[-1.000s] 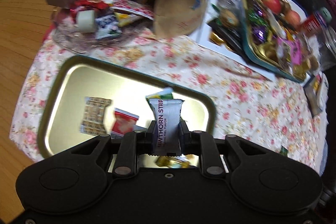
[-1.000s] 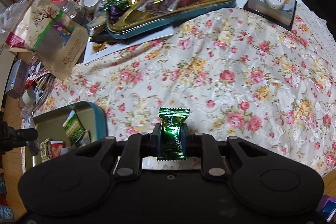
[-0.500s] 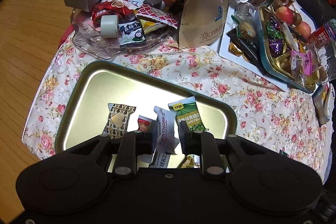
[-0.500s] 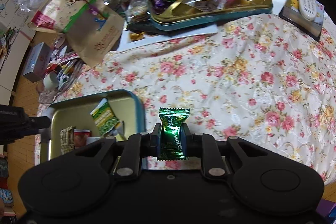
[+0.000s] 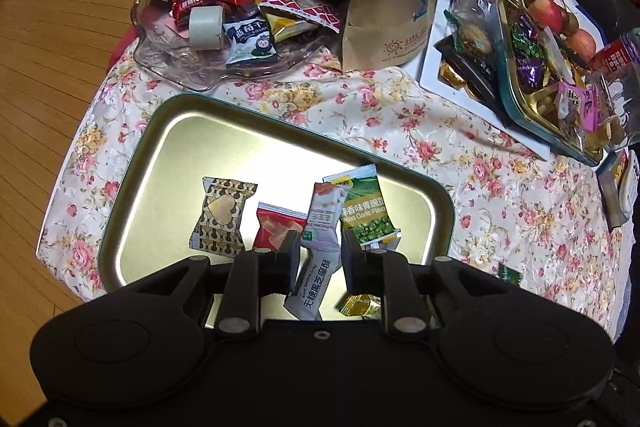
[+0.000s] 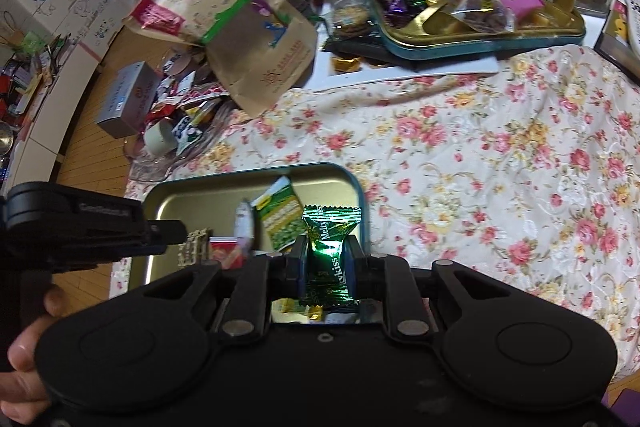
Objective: Organize snacks
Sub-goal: 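Lower the green candy into the gold tray and open the right gripper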
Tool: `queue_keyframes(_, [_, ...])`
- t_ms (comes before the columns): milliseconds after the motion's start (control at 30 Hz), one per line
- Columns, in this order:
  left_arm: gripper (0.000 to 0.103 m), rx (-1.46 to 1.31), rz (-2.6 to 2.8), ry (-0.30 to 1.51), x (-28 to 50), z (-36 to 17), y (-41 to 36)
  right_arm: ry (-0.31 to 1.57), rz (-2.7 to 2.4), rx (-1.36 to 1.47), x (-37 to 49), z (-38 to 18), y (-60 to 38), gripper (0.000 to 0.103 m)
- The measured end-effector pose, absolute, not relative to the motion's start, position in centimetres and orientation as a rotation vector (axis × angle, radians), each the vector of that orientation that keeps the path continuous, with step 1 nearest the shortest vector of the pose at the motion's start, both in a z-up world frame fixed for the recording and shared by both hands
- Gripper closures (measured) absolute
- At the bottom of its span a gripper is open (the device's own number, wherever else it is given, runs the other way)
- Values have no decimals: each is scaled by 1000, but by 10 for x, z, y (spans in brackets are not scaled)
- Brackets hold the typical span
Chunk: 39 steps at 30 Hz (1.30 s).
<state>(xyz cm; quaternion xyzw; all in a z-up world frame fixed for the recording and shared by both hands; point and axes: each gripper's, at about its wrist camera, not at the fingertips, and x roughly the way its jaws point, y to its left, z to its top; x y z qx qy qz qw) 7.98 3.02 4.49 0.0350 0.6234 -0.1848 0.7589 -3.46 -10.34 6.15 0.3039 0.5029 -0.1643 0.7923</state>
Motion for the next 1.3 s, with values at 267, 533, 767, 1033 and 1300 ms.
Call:
queue_keyframes(267, [74,99,-420,1367,77,42,27,1071,-275,661,-20,69,-79,83])
queue_keyframes(533, [74,92,-418,1380,78,40,28,1069,-245,668,-17,69,-72,80])
queue_keyframes(767, [74,100,-431,1384,76,40,25,1098,-257,718,-17,66,-73,50])
queue_keyframes(1033, [74,103,-436,1390,76,40,26,1134,-287,683,-16,60,-72,36])
queue_keyframes(1300, [74,110,-436,1389,74,40,26,1092,-261,600,-15,60,-72,1])
